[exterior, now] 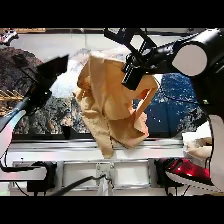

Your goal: Fold the clothes and pants, and hang the long-sleeved shirts on hangers.

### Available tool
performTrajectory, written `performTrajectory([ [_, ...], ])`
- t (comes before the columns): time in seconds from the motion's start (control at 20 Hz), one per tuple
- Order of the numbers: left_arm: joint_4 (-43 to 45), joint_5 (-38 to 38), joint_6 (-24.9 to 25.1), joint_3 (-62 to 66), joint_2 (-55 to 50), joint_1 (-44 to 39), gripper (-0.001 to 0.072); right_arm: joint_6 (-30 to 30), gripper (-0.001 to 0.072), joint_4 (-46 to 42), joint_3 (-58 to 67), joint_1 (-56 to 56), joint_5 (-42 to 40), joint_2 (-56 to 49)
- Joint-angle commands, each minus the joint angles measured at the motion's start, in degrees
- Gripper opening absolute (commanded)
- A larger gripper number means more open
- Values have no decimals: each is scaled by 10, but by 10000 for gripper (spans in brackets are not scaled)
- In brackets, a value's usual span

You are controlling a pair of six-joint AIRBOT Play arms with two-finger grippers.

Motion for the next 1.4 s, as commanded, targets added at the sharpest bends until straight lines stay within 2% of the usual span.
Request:
performTrajectory([
  [0.0,-159,115,44,3,1,5,709,0,30,8,0,0,3,14],
  [0.05,-183,131,49,10,1,10,640,1,30,9,0,0,2,18],
  [0.1,-180,139,48,23,1,22,449,5,30,12,0,0,2,22],
  [0.15,-150,139,48,42,4,40,291,10,30,12,0,0,1,24],
  [0.2,-88,152,48,62,18,59,207,18,30,12,0,0,0,27],
  [0.25,13,204,46,81,47,81,145,20,30,12,0,0,1,29],
  [0.3,127,289,32,92,87,99,112,24,30,12,0,0,-1,30],
  [0.35,259,409,-20,92,142,112,54,32,30,12,0,0,-4,33],
  [0.4,403,527,-117,86,195,117,11,37,31,12,0,0,-3,34],
  [0.45,557,634,-270,67,250,116,12,48,31,12,0,0,-4,35],
  [0.5,662,694,-415,40,291,113,16,54,31,12,0,0,-4,34],
  [0.55,731,711,-524,9,322,111,159,58,31,13,0,0,-5,34],
  [0.6,756,697,-567,-17,333,105,412,58,31,16,0,0,-6,34],
  [0.65,758,662,-580,-44,332,93,604,58,31,18,0,0,-10,35],
  [0.7,755,632,-580,-67,322,75,632,59,31,22,0,0,-12,34],
  [0.8,730,617,-568,-98,284,24,633,59,31,30,0,0,-17,34],
  [0.85,703,615,-544,-99,259,-5,633,60,31,32,0,0,-17,34],
  [1.0,536,633,-400,-97,194,-74,632,63,31,36,0,0,-14,34],
  [1.15,379,648,-293,-97,140,-99,630,65,31,42,0,0,0,34],
  [1.2,342,639,-261,-92,123,-100,615,65,31,44,0,0,6,34],
  [1.25,324,622,-237,-83,108,-100,556,65,31,47,0,0,13,34],
  [1.35,322,609,-223,-54,76,-102,476,74,31,48,0,0,16,35],
])
